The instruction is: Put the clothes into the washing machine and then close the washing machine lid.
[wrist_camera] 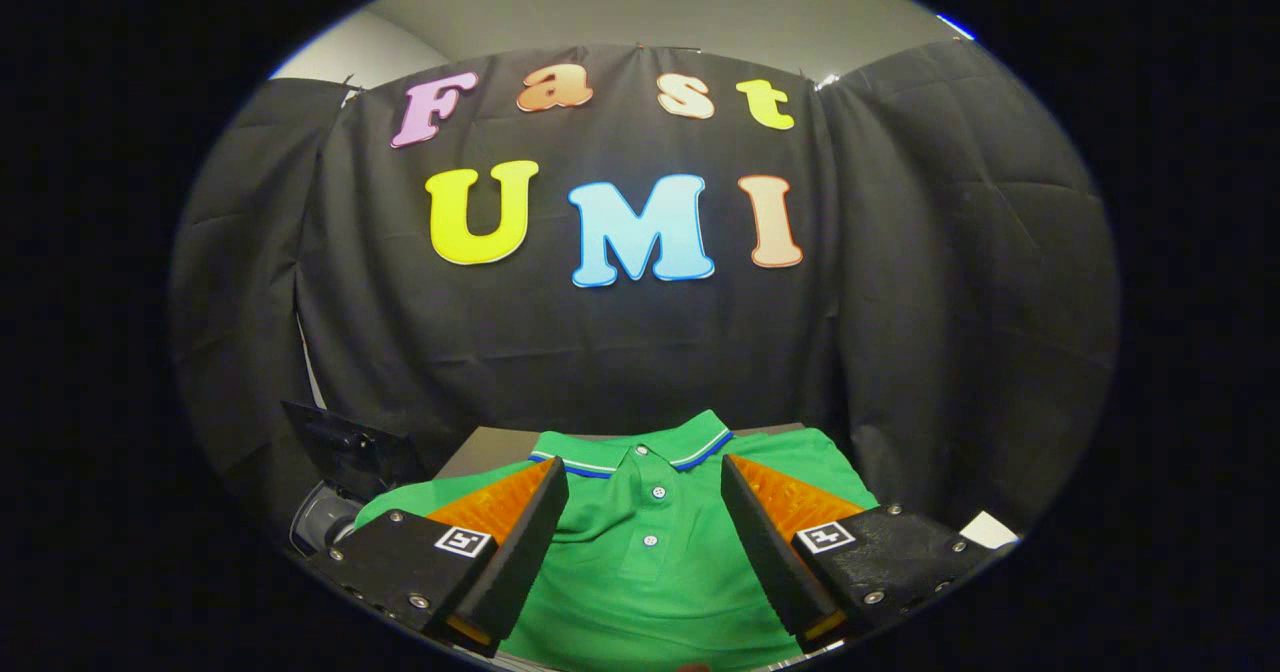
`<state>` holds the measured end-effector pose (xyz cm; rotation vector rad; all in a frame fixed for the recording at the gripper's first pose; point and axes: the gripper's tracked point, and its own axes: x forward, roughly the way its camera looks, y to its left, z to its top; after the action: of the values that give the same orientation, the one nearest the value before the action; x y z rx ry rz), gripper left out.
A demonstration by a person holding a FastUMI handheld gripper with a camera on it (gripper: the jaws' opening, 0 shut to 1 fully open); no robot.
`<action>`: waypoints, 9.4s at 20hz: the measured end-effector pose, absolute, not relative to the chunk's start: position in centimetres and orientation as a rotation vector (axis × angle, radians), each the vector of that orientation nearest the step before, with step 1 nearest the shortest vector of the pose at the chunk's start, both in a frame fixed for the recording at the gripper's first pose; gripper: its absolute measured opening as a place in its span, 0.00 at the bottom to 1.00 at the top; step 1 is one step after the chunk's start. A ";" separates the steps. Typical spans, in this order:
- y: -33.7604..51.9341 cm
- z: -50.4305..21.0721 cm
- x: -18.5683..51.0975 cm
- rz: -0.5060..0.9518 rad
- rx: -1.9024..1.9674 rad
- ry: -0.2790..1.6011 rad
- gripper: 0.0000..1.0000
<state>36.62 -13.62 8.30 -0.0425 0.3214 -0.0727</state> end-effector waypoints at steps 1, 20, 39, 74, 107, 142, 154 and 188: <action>-14.0 7.7 37.4 -0.079 -0.027 0.346 0.95; -15.8 0.7 42.5 -0.060 -0.049 0.668 0.95; -6.8 10.8 38.7 -0.010 -0.004 0.431 0.00; 28.7 5.4 33.7 0.369 0.071 0.315 0.00; 30.3 -18.2 30.4 0.344 -0.086 0.683 0.37; 33.1 2.4 47.0 0.187 -0.003 0.299 0.97; 34.7 -4.3 52.1 0.108 -0.080 0.643 0.97; 34.3 -5.6 43.9 0.170 -0.058 0.436 0.98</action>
<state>43.88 34.30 -5.57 -0.0583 0.4359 0.1696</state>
